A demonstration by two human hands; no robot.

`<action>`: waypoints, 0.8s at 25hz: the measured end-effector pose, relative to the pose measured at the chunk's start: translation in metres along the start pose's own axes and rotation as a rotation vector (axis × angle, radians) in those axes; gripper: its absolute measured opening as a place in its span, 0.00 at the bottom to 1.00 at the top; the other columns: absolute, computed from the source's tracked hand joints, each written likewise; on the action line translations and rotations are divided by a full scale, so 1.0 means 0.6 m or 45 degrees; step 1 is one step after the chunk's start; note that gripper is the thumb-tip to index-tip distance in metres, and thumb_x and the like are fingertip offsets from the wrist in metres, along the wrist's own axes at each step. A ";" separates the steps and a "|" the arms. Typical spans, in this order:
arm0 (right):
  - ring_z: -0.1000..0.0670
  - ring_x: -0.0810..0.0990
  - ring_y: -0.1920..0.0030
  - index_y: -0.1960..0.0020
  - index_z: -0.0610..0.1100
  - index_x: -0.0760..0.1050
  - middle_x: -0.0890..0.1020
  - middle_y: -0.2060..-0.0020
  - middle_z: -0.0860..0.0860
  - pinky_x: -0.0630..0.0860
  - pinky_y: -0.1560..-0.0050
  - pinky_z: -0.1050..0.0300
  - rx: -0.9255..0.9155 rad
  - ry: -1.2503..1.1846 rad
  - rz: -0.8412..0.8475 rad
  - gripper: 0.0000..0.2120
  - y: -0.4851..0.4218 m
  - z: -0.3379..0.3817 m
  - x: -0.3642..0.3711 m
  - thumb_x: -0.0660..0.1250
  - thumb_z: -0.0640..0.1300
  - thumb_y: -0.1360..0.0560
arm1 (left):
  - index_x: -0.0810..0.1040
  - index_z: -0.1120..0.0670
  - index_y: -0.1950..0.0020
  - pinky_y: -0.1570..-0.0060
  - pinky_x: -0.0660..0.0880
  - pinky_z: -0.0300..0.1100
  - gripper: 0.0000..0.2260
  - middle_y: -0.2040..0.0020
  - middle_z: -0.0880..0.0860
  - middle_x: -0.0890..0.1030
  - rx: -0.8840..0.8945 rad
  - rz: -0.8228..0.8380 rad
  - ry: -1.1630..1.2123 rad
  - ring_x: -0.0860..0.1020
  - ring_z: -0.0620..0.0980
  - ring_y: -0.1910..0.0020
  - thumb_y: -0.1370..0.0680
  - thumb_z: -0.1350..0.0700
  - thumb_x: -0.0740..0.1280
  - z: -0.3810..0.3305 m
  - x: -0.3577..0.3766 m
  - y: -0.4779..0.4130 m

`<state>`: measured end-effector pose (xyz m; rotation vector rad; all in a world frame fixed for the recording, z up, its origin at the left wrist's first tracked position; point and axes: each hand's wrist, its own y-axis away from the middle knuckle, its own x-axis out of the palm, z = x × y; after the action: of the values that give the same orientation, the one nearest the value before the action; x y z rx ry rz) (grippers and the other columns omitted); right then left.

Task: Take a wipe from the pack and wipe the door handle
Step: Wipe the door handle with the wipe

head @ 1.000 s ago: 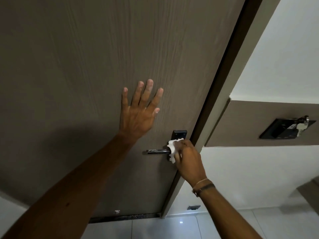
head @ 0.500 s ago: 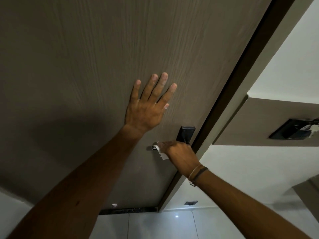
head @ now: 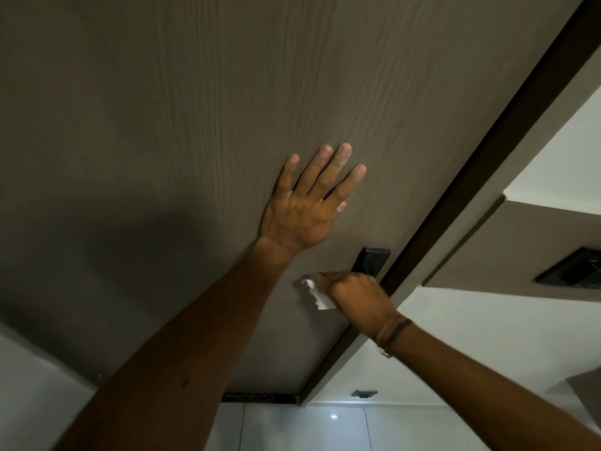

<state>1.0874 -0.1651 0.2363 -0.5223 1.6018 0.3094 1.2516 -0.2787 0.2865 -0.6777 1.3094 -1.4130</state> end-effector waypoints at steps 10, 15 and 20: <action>0.42 0.88 0.54 0.35 0.44 0.80 0.87 0.50 0.43 0.86 0.57 0.50 -0.092 -0.018 -0.239 0.18 0.004 0.002 0.018 0.76 0.45 0.24 | 0.49 0.48 0.11 0.14 0.36 0.61 0.31 0.10 0.54 0.42 -0.016 0.038 0.041 0.36 0.55 0.11 0.11 0.47 0.59 0.001 -0.006 0.001; 0.38 0.81 0.33 0.29 0.38 0.78 0.82 0.32 0.39 0.78 0.33 0.40 0.126 0.128 -0.406 0.34 0.095 -0.038 0.043 0.82 0.33 0.34 | 0.49 0.48 0.11 0.15 0.36 0.61 0.31 0.10 0.55 0.41 0.000 0.044 0.011 0.36 0.55 0.11 0.11 0.46 0.59 0.003 -0.007 0.003; 0.43 0.82 0.35 0.28 0.39 0.77 0.80 0.30 0.43 0.83 0.41 0.52 0.656 -0.267 -0.745 0.31 0.103 0.009 0.065 0.76 0.27 0.29 | 0.49 0.48 0.10 0.14 0.36 0.62 0.31 0.10 0.55 0.40 -0.002 0.047 -0.016 0.38 0.56 0.11 0.10 0.45 0.57 0.000 0.000 0.013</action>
<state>1.0595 -0.1155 0.1905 -0.5088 1.1958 -0.4650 1.2541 -0.2775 0.2790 -0.6593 1.3069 -1.3765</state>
